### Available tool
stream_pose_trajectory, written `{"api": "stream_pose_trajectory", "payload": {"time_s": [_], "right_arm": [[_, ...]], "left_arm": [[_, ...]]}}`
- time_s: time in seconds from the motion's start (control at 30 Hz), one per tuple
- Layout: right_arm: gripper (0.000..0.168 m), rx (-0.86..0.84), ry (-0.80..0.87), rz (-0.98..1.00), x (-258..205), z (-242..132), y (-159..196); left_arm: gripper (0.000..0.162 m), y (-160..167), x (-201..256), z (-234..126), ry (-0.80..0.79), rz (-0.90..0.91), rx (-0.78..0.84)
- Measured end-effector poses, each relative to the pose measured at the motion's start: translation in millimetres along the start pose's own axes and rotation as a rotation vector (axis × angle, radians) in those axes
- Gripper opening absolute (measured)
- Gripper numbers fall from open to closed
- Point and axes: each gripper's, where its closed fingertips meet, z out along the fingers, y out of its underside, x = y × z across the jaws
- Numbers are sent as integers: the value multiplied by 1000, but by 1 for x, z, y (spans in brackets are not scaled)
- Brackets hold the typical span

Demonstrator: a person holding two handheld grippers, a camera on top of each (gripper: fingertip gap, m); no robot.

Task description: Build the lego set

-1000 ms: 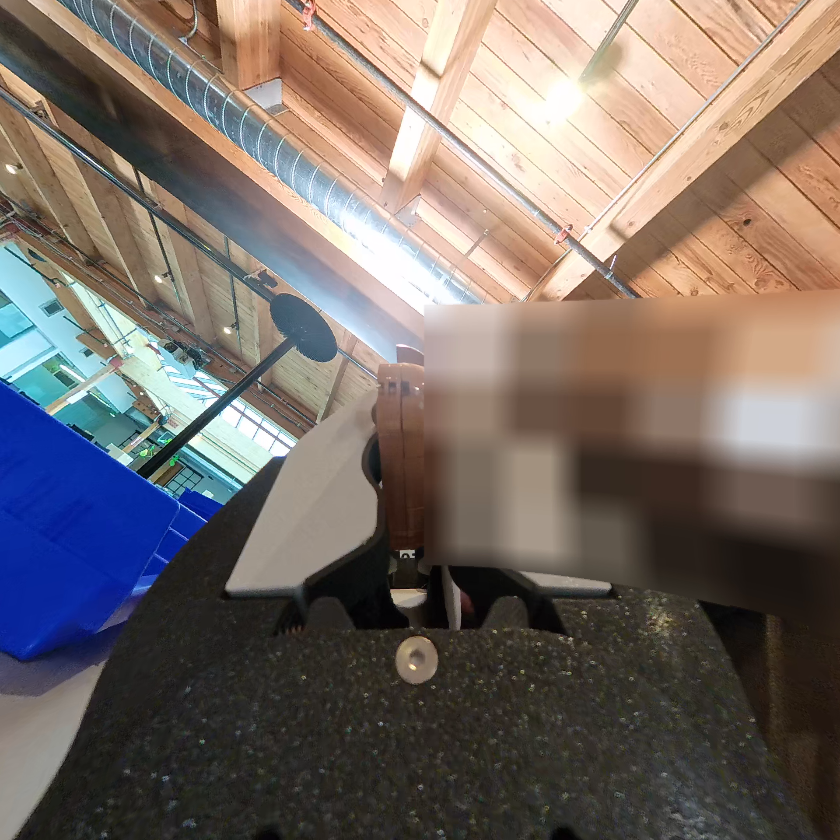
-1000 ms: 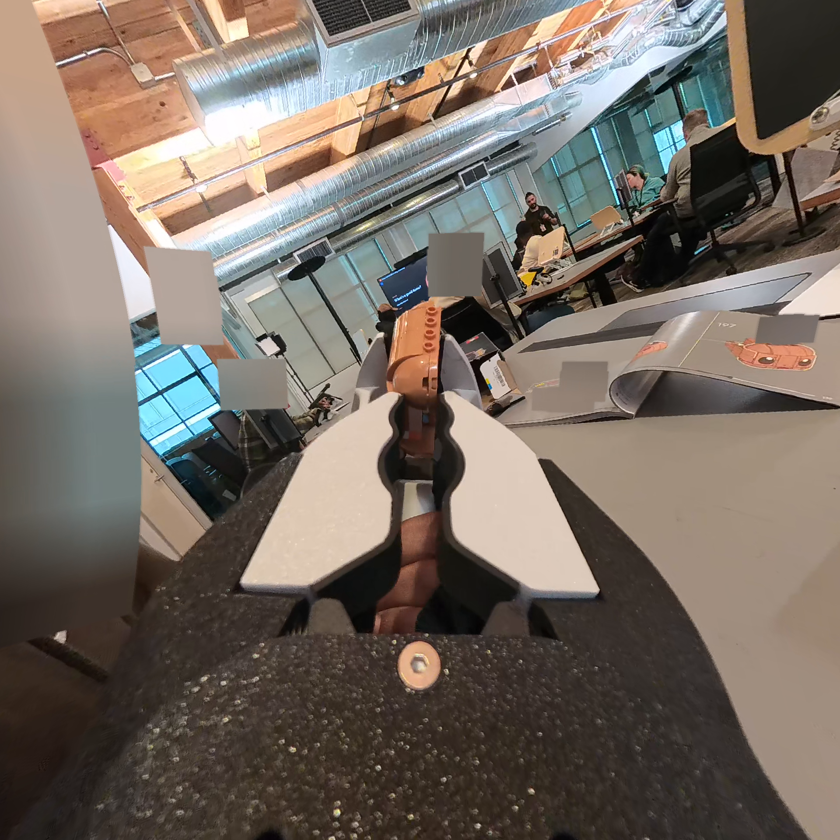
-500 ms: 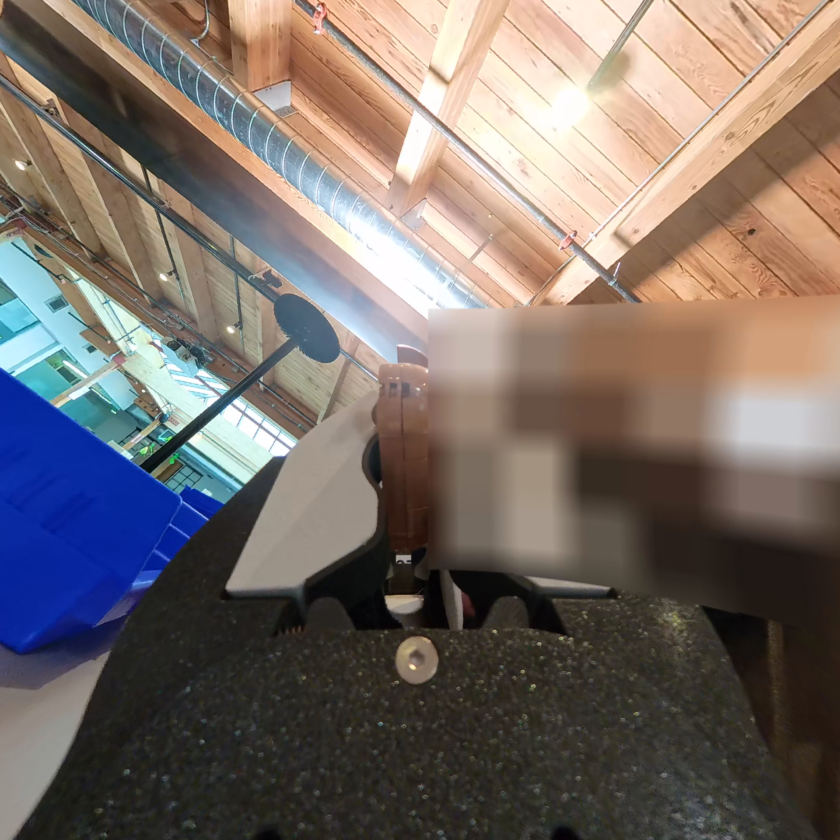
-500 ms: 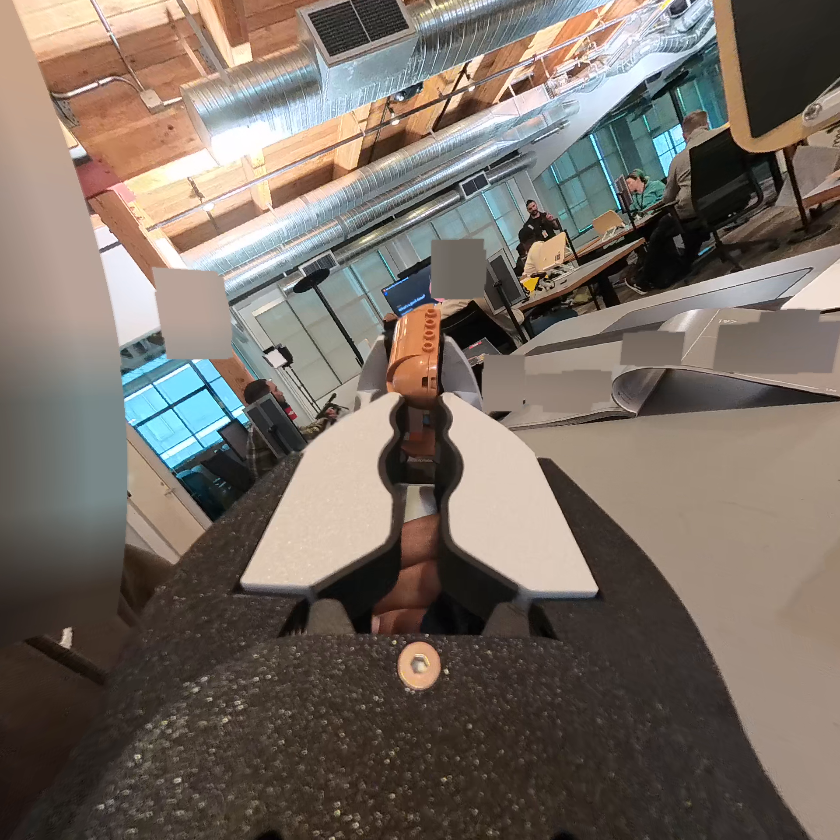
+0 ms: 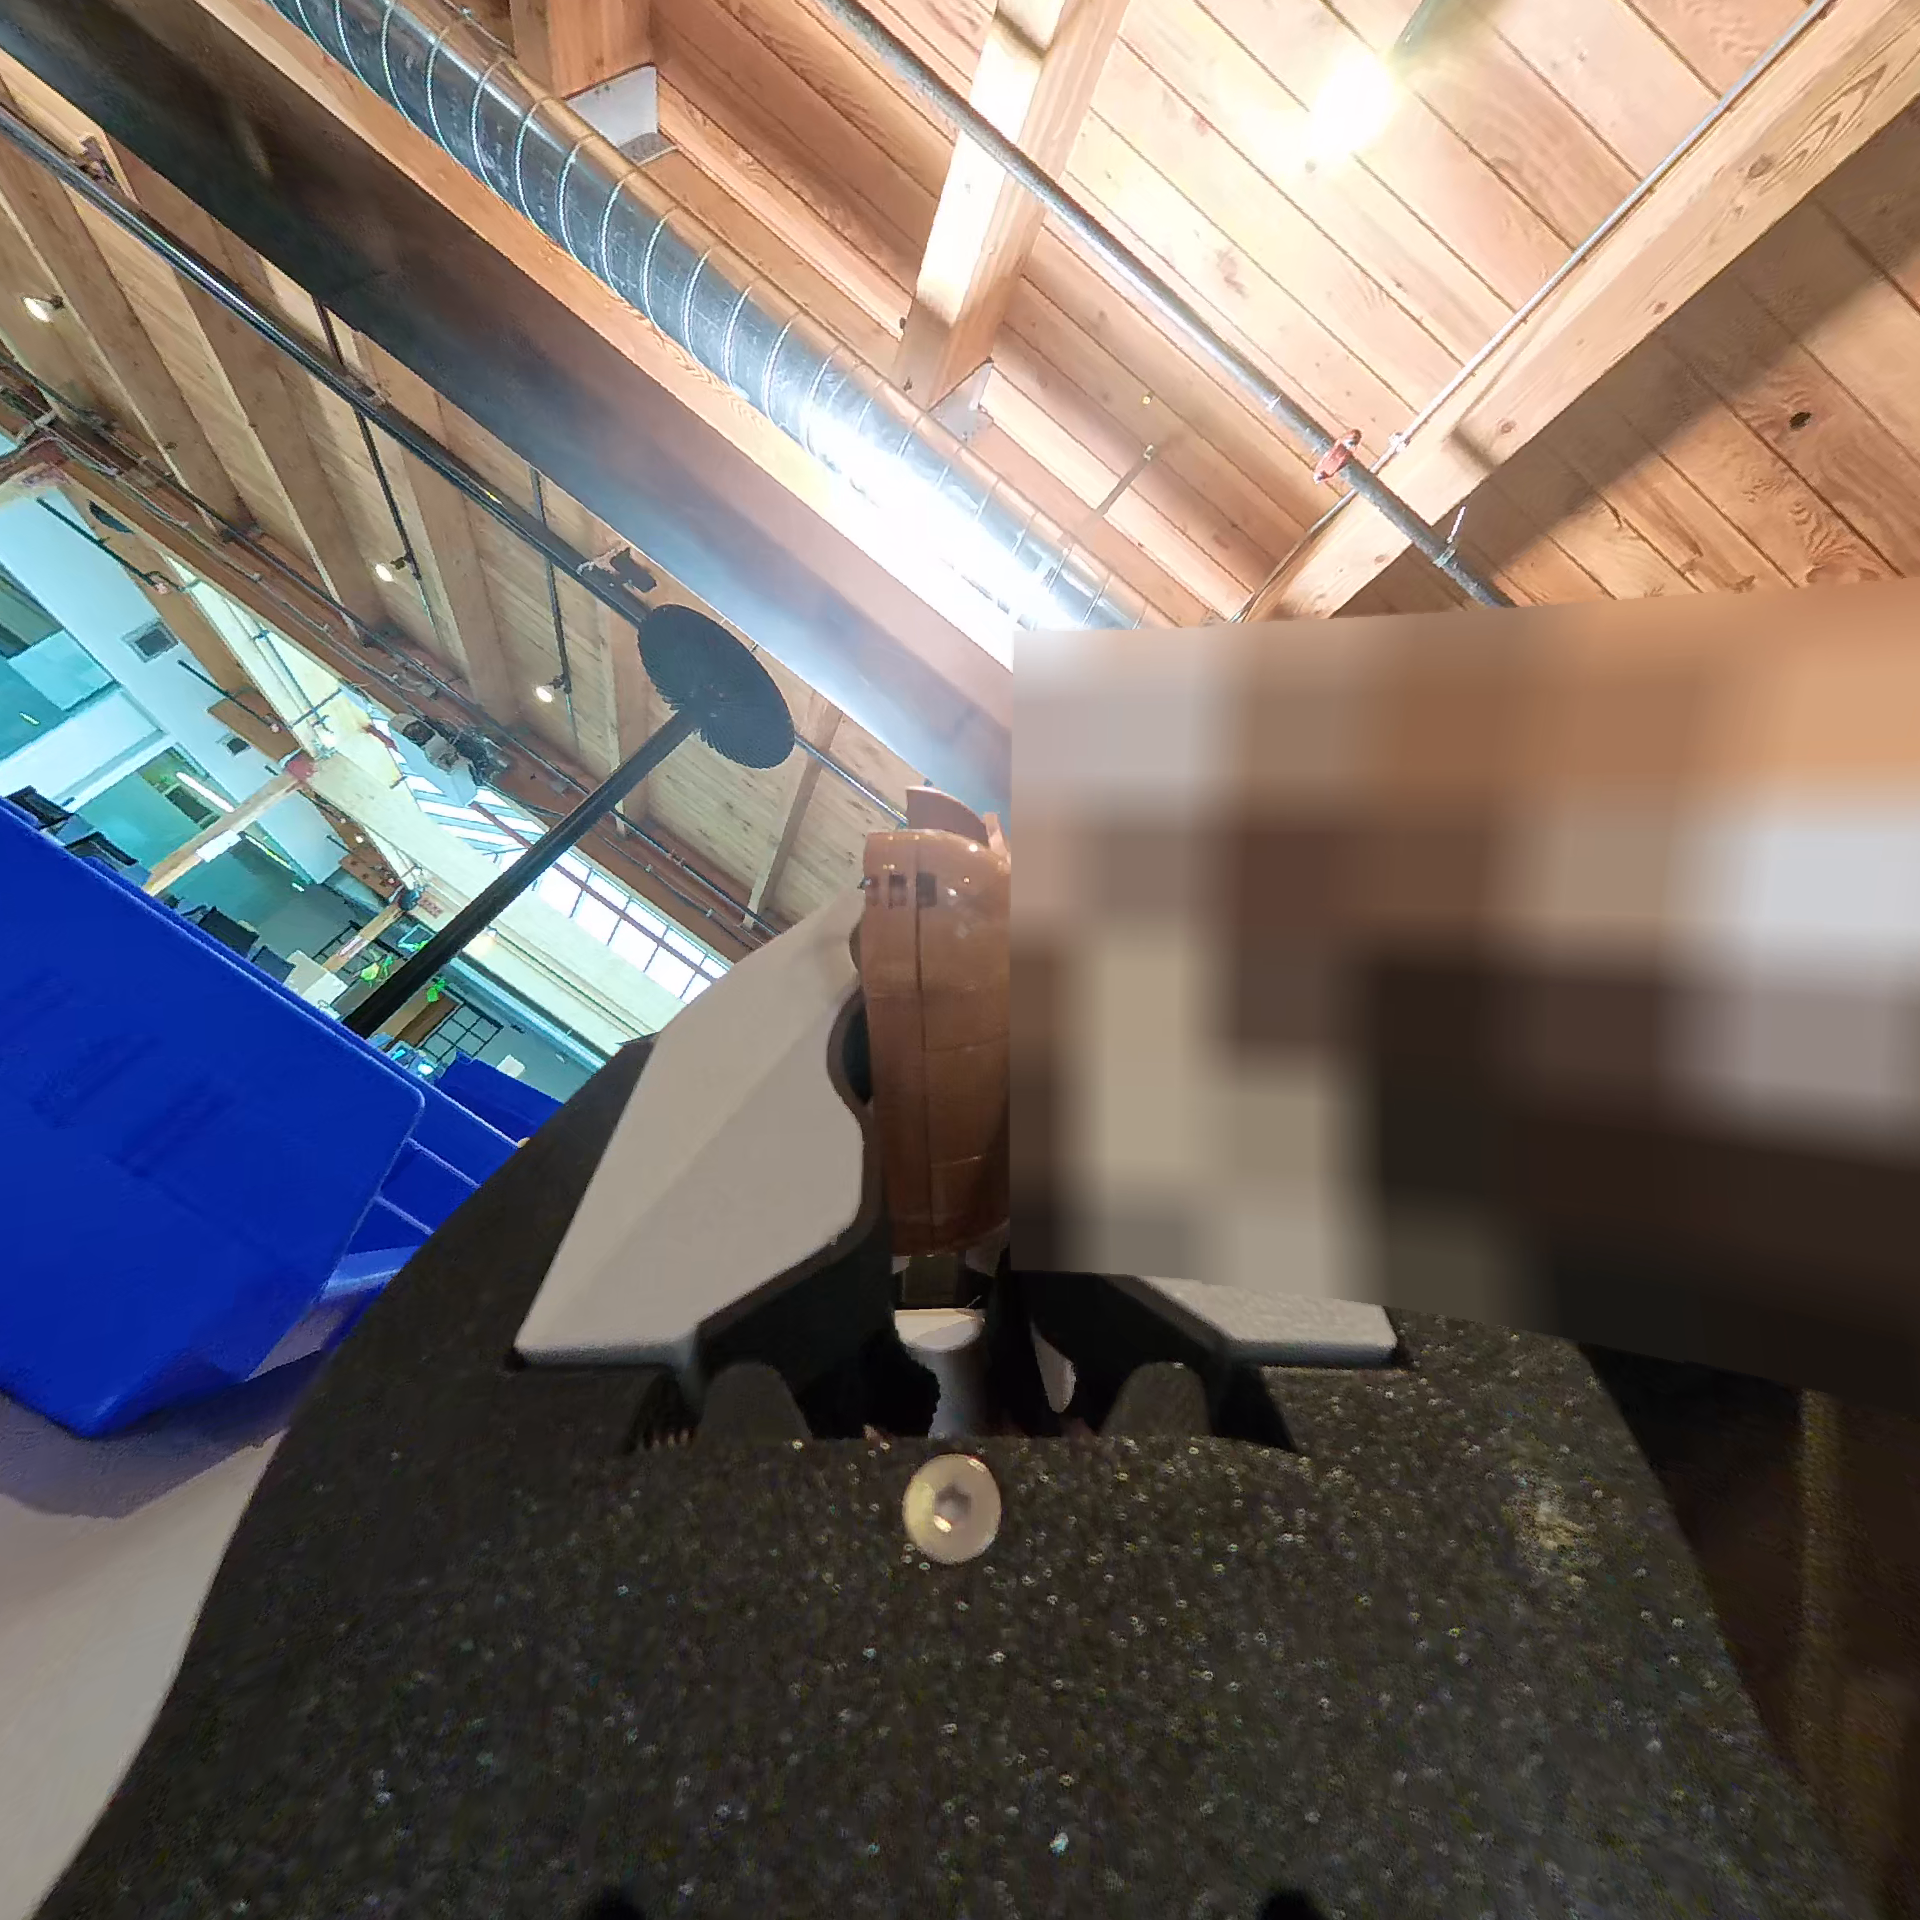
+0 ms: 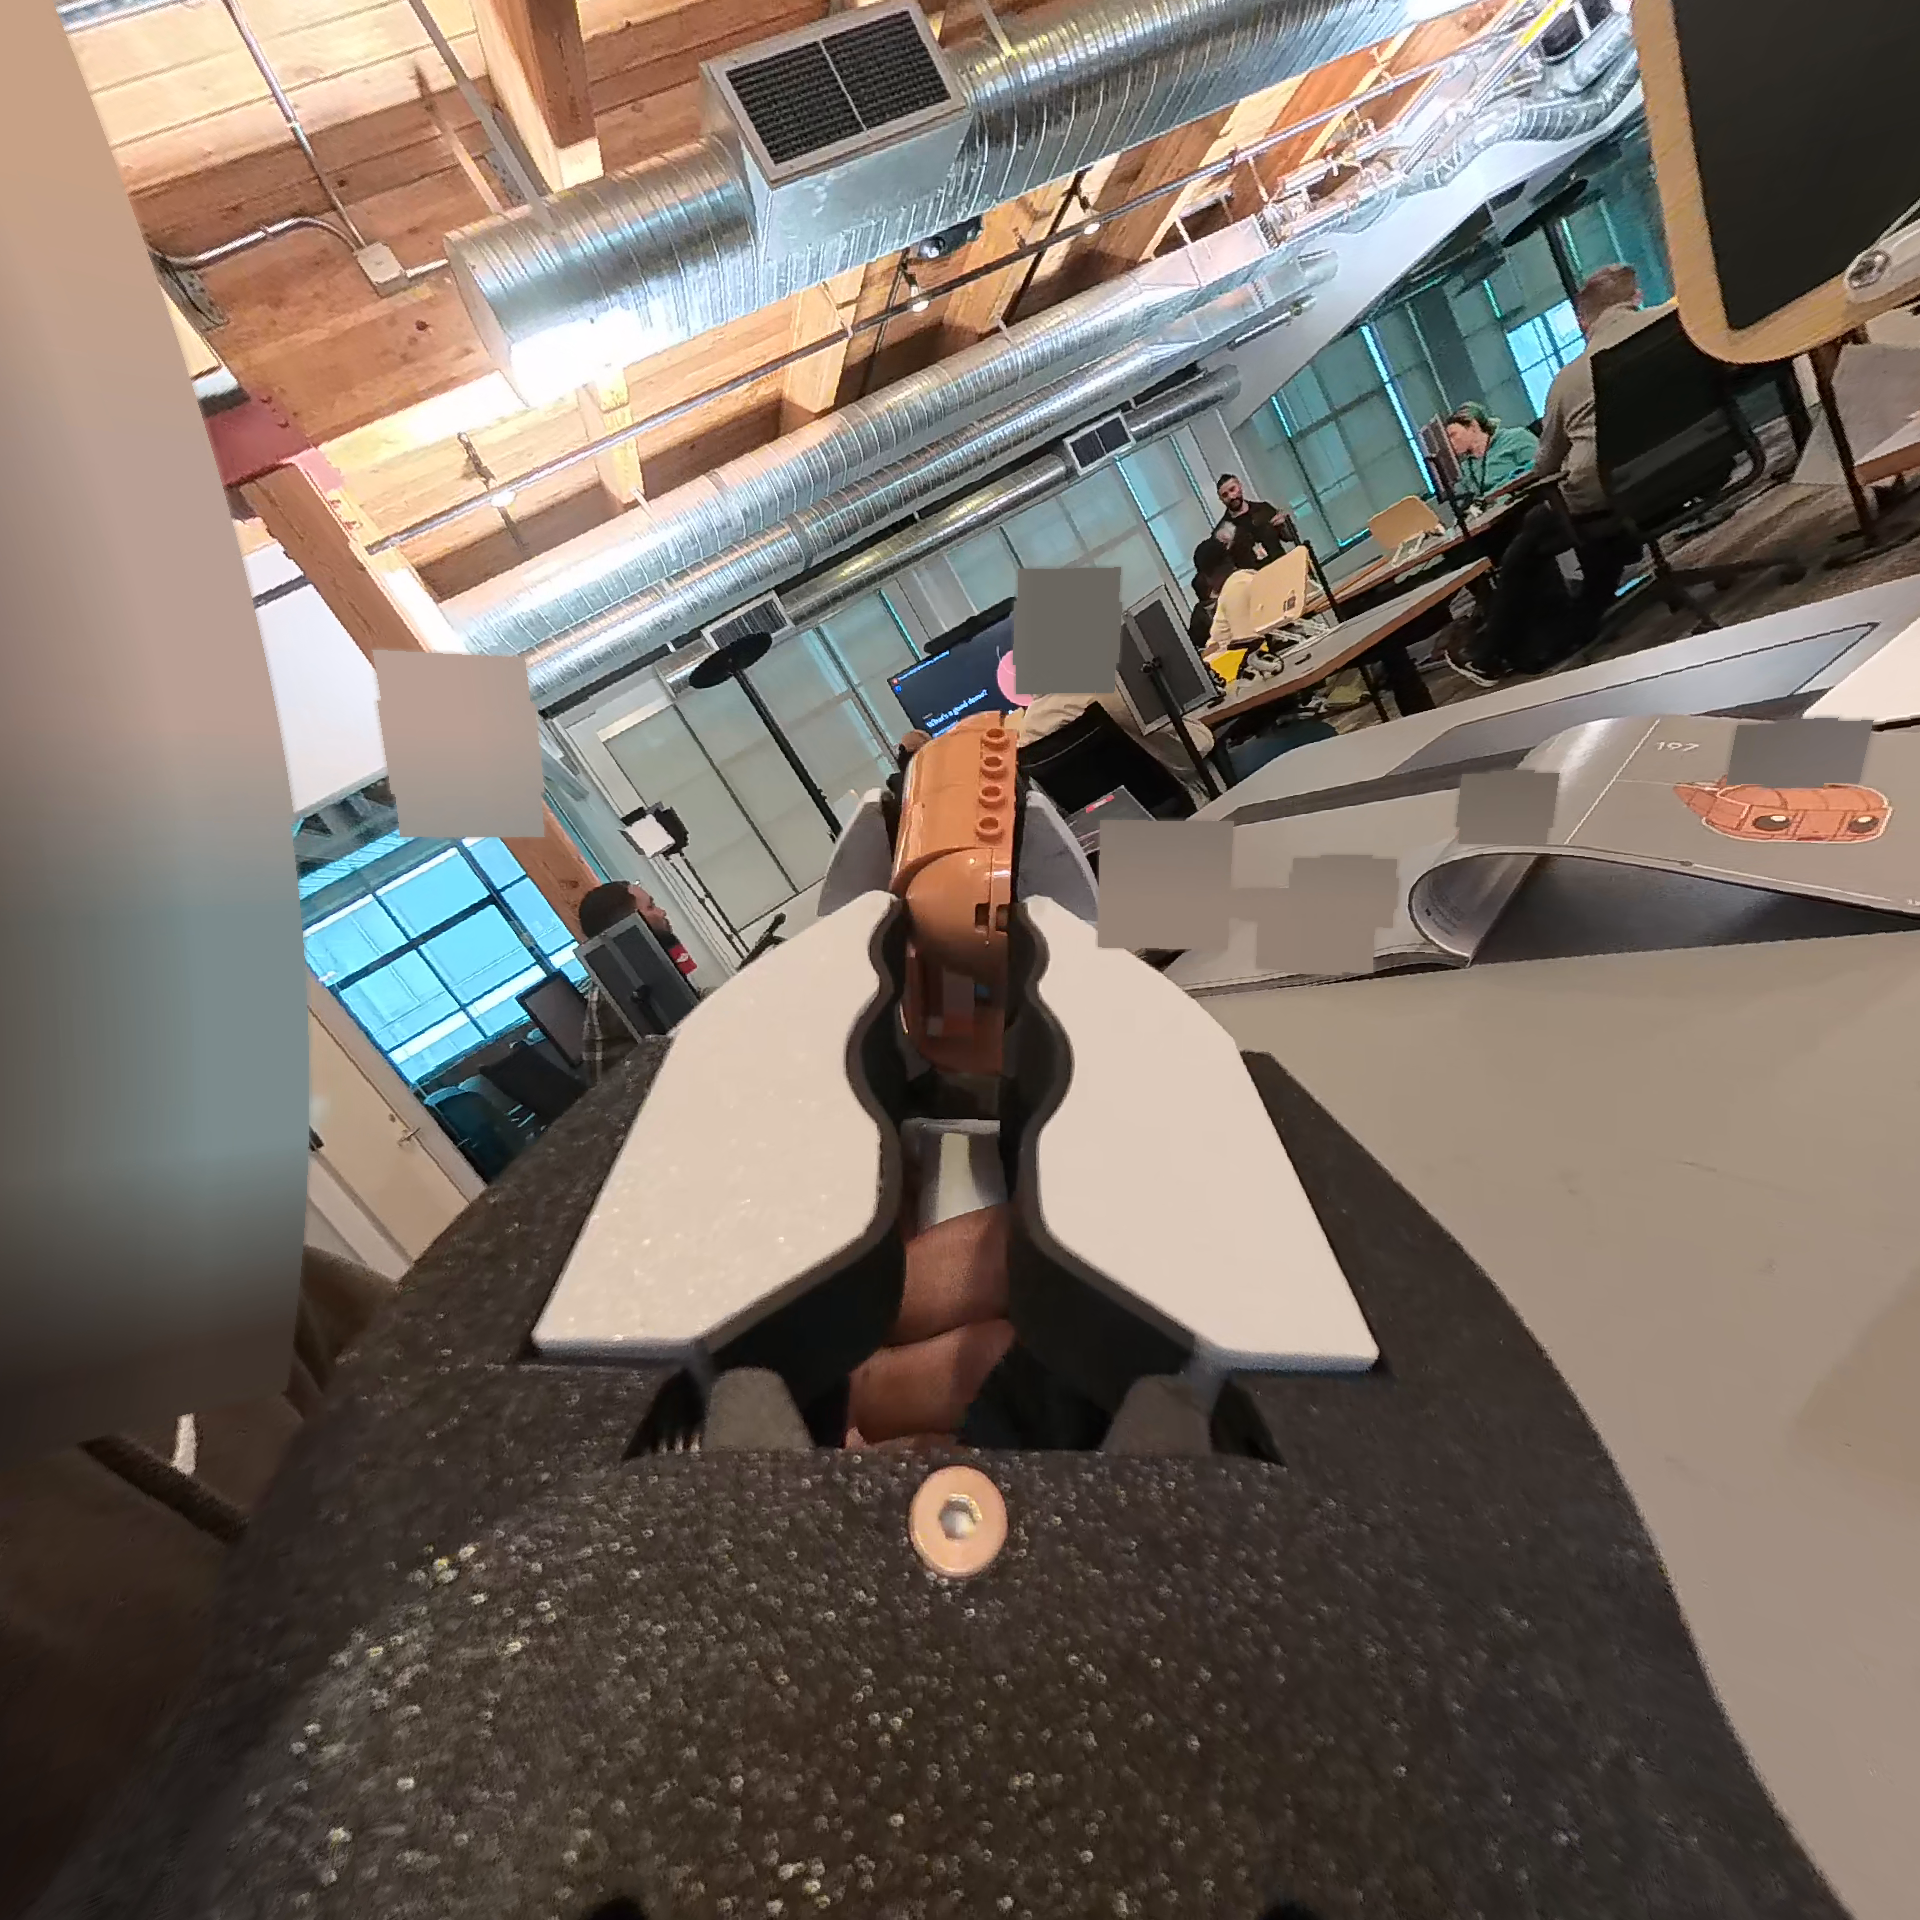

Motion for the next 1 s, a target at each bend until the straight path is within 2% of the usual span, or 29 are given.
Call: {"api": "stream_pose_trajectory", "payload": {"time_s": [0.37, 0.47, 0.5, 0.57, 0.7, 0.83, 1.0], "right_arm": [[18, -6, -13, -4, 1, -2, 0], [18, -7, 0, 34, 9, -3, 1], [19, -27, 10, 34, 14, -6, 2], [35, -77, 44, 19, 29, -16, 2], [28, -339, 116, -47, 59, -44, 21], [26, -663, 147, -160, 73, -57, 58], [26, -932, 123, -346, 76, -48, 101]], "left_arm": [[26, 2, -1, 0, -10, 7, -9], [26, 2, -8, 0, -64, 24, -27], [27, 1, -12, -1, -97, 38, -43], [27, -6, -17, -5, -171, 67, -100], [26, -12, -30, -30, -393, 114, -373], [26, 8, -43, -78, -636, 101, -724], [26, 23, -43, -105, -693, 40, -864]]}}
